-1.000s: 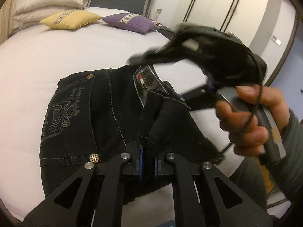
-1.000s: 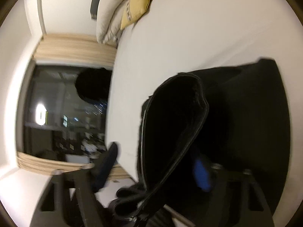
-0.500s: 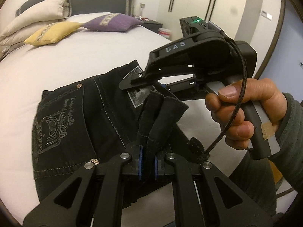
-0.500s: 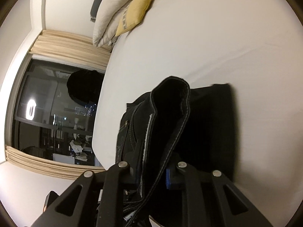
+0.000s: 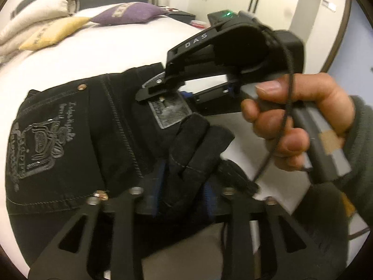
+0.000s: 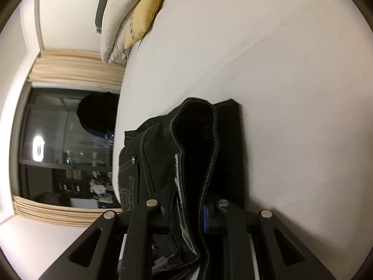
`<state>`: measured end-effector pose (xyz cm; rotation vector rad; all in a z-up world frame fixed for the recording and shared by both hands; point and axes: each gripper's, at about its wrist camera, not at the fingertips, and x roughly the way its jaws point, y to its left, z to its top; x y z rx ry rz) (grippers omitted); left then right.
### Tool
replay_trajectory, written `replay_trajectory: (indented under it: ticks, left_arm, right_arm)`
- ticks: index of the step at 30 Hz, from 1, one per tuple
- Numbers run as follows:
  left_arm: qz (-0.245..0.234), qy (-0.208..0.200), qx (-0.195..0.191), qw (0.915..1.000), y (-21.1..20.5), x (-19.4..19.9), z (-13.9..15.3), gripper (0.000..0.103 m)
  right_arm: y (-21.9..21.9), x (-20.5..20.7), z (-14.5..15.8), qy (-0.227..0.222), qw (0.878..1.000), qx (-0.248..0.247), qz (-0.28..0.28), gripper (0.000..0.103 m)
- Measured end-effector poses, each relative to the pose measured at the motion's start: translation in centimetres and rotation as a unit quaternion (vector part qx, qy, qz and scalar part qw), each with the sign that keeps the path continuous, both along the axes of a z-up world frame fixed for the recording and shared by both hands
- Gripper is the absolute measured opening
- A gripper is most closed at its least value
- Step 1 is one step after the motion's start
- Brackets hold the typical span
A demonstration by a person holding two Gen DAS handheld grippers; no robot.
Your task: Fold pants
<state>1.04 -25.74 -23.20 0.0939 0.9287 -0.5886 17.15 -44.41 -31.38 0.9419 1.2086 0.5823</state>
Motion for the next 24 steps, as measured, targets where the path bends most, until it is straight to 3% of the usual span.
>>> replay_trajectory:
  ticks: [1, 2, 6, 8, 12, 15, 18, 21, 22, 23, 24]
  left_arm:
    - [-0.006, 0.013, -0.019, 0.9997, 0.1, -0.6, 0.4, 0.063]
    - [-0.008, 0.020, -0.034, 0.9992, 0.5, -0.9, 0.9, 0.067]
    - [-0.010, 0.029, -0.072, 0.9970, 3.3, -4.0, 3.3, 0.067]
    - [0.007, 0.025, -0.089, 0.9957, 5.9, -4.4, 4.8, 0.067]
    - [0.051, -0.013, -0.093, 0.9943, 11.3, -3.7, 7.4, 0.067]
    - [0.087, -0.026, -0.095, 0.9914, 13.9, -1.5, 7.7, 0.067]
    - [0.094, -0.007, -0.094, 0.9912, 14.4, 0.3, 6.4, 0.067]
    - [0.092, 0.032, -0.091, 0.9911, 14.1, 1.1, 3.2, 0.067]
    - [0.096, 0.035, -0.084, 0.9912, 14.0, 1.2, 2.2, 0.067]
    - [0.098, 0.032, -0.079, 0.9915, 14.2, 1.2, 1.3, 0.067]
    - [0.100, 0.023, -0.077, 0.9917, 14.1, 0.3, 0.9, 0.067]
  right_arm:
    - [-0.4, -0.3, 0.2, -0.002, 1.000, 0.002, -0.008, 0.025]
    - [-0.9, -0.6, 0.4, -0.004, 1.000, 0.000, -0.016, 0.032]
    - [-3.4, -2.2, 2.3, -0.017, 0.997, -0.027, -0.067, 0.053]
    - [-4.5, -3.4, 4.0, -0.031, 0.995, -0.046, -0.084, 0.053]
    - [-3.5, -5.6, 8.1, -0.079, 0.994, -0.022, -0.070, 0.053]
    - [-1.4, -7.3, 10.8, -0.122, 0.991, 0.015, -0.045, 0.053]
    - [1.8, -8.2, 10.4, -0.130, 0.990, 0.058, -0.011, 0.053]
    - [4.0, -8.9, 5.8, -0.081, 0.995, 0.066, -0.003, 0.053]
    - [4.4, -9.1, 3.6, -0.050, 0.998, 0.039, -0.003, 0.048]
    - [4.5, -9.2, 1.9, -0.032, 0.999, 0.014, -0.006, 0.014]
    - [3.9, -9.6, 0.2, -0.013, 1.000, 0.006, -0.018, 0.000]
